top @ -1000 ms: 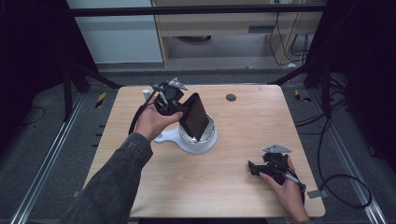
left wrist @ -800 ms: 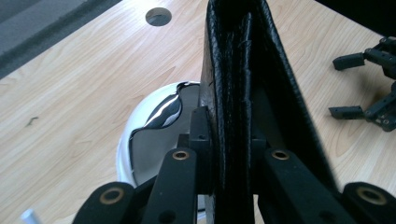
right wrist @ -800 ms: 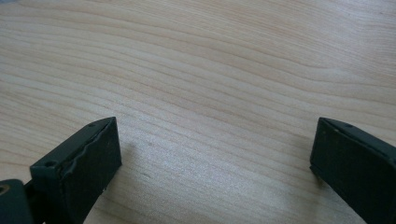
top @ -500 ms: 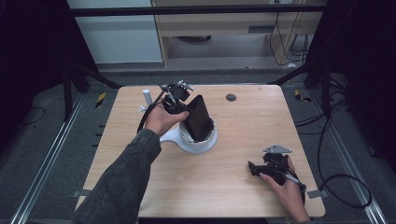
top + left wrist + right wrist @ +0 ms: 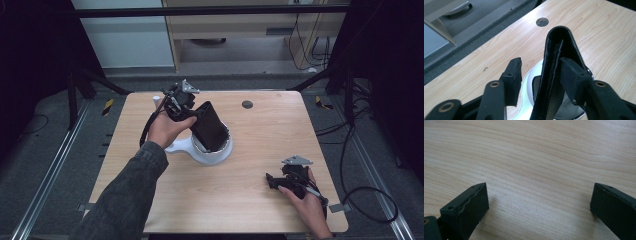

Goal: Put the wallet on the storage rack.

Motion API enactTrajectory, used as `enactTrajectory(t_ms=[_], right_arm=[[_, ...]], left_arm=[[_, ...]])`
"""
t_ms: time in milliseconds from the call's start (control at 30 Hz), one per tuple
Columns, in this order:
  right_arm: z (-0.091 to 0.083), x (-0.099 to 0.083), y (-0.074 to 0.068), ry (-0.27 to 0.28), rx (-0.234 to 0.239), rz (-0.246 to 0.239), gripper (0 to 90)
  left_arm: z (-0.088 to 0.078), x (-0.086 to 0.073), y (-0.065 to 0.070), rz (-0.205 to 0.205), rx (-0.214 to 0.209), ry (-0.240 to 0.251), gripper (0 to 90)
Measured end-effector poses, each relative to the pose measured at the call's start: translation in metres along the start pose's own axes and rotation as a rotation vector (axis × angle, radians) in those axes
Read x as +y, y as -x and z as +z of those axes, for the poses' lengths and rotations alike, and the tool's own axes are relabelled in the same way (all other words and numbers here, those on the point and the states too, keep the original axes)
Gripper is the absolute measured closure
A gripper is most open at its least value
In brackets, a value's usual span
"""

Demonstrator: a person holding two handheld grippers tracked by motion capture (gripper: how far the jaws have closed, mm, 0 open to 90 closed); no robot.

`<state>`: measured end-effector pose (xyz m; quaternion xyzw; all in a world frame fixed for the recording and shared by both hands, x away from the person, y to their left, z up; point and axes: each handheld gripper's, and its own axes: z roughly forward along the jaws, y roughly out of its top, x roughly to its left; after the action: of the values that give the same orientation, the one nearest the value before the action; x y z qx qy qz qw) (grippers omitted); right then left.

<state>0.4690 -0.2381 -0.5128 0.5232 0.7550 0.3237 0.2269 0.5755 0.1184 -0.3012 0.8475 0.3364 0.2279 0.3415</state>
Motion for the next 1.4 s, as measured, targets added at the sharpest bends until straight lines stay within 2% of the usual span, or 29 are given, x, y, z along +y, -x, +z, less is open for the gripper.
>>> enactTrajectory(t_ms=[67,167,333,533,567,633,700,833,867,900,933,1000,1067,1100,1133,1167,1233,1267,1300,1333,1367,1400], right_arm=[[0.0,0.0,0.0,0.0,0.0,0.0,2.2],[0.0,0.0,0.0,0.0,0.0,0.0,2.2],[0.0,0.0,0.0,0.0,0.0,0.0,2.2],[0.0,0.0,0.0,0.0,0.0,0.0,2.2],[0.0,0.0,0.0,0.0,0.0,0.0,2.1],[0.0,0.0,0.0,0.0,0.0,0.0,2.2],[0.0,0.0,0.0,0.0,0.0,0.0,2.2],[0.0,0.0,0.0,0.0,0.0,0.0,2.2],[0.0,0.0,0.0,-0.001,0.002,0.003,2.2],[0.0,0.0,0.0,-0.001,0.002,0.003,2.2],[0.0,0.0,0.0,-0.001,0.002,0.003,2.2],[-0.001,0.0,0.0,0.001,0.002,0.003,2.2],[-0.001,0.0,0.0,0.002,0.002,0.003,2.1],[-0.001,0.0,0.0,0.002,0.002,0.003,2.1],[-0.001,0.0,-0.001,0.001,0.002,0.003,2.1],[-0.001,0.0,-0.001,0.001,0.002,0.003,2.2],[-0.001,-0.001,-0.001,0.001,0.002,0.003,2.1],[-0.001,-0.001,-0.001,0.001,0.002,0.003,2.2],[-0.001,-0.001,-0.001,0.001,0.002,0.003,2.2],[-0.001,-0.001,-0.001,0.001,0.002,0.003,2.2],[-0.001,-0.001,-0.001,0.001,0.002,0.004,2.2],[-0.001,-0.001,-0.001,0.001,0.002,0.003,2.2]], left_arm=[[-0.002,0.001,-0.001,0.006,0.001,0.014,61.3],[-0.004,0.002,-0.001,0.001,0.004,0.021,67.0],[-0.002,0.003,0.002,0.016,0.0,0.017,68.9],[-0.011,0.003,-0.002,0.01,0.019,0.063,64.2],[-0.016,0.003,-0.003,0.004,0.028,0.084,61.0],[-0.021,0.002,-0.002,0.01,0.034,0.097,57.4],[-0.026,0.002,0.0,0.032,0.054,0.1,49.8],[-0.036,-0.002,0.008,0.047,0.036,0.104,32.0],[-0.043,-0.007,0.015,0.048,0.021,0.127,28.6],[-0.043,-0.007,0.015,0.048,0.021,0.127,24.4],[-0.048,-0.012,0.02,0.058,0.017,0.13,24.4],[-0.054,-0.02,0.029,0.077,0.008,0.141,15.8],[-0.061,-0.039,0.043,0.1,-0.021,0.171,11.6],[-0.061,-0.039,0.043,0.1,-0.021,0.171,10.5],[-0.061,-0.054,0.052,0.098,-0.04,0.174,9.3],[-0.061,-0.054,0.052,0.098,-0.04,0.174,8.5],[-0.058,-0.074,0.06,0.091,-0.082,0.179,8.2],[-0.055,-0.083,0.064,0.089,-0.092,0.163,7.7],[-0.049,-0.1,0.071,0.112,-0.108,0.137,6.7],[-0.044,-0.11,0.075,0.117,-0.124,0.123,6.4],[-0.044,-0.11,0.075,0.117,-0.124,0.123,6.0],[-0.032,-0.134,0.082,0.107,-0.163,0.105,5.6]])
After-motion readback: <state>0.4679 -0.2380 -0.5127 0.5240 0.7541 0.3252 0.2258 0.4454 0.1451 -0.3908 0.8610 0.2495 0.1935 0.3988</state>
